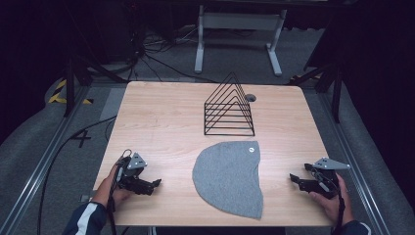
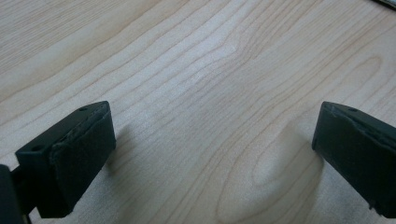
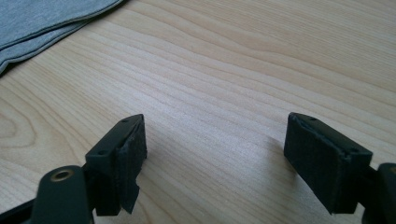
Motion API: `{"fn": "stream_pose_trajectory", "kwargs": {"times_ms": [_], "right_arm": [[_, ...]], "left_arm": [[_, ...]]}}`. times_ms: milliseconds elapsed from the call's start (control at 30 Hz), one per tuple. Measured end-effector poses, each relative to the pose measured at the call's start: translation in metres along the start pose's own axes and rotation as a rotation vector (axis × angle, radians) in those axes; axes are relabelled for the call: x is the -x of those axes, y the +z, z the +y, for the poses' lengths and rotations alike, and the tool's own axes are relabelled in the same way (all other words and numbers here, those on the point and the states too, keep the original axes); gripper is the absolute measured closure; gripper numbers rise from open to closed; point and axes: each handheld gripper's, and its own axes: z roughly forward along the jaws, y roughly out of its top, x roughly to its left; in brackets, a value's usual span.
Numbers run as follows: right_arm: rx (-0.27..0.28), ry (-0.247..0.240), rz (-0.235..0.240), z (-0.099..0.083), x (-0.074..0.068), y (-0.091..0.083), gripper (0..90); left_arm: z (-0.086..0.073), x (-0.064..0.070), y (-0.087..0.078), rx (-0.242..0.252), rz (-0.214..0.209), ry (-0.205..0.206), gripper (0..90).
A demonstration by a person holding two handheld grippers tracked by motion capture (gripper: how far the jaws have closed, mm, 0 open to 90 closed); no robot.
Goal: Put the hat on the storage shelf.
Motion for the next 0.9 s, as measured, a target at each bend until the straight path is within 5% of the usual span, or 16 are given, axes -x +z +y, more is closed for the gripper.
{"fn": "stream_pose_trajectory", "kwargs": {"times_ms": [233,433,500,633,767,900], "right_arm": [[0.002,0.007,-0.001,0.0,0.0,0.0,21.4],[-0.001,0.01,-0.001,0.001,0.0,0.0,21.5],[-0.002,0.01,-0.001,0.001,0.0,0.0,21.5],[-0.002,0.01,-0.001,0.001,0.0,0.0,21.5],[-0.001,0.004,-0.004,0.0,0.0,0.0,21.5],[0.001,0.007,-0.003,0.0,0.0,0.0,21.8]], "left_arm": [[0.002,0.002,0.001,-0.007,-0.025,0.014,0.6],[0.007,0.006,-0.001,-0.04,-0.071,0.068,4.2],[0.01,0.009,-0.002,-0.039,-0.106,0.117,13.6],[0.023,0.023,0.002,-0.049,-0.149,0.169,22.4],[0.039,0.038,0.005,0.023,-0.21,0.177,30.2],[0.053,0.062,0.012,0.047,-0.251,0.246,38.0]]}}
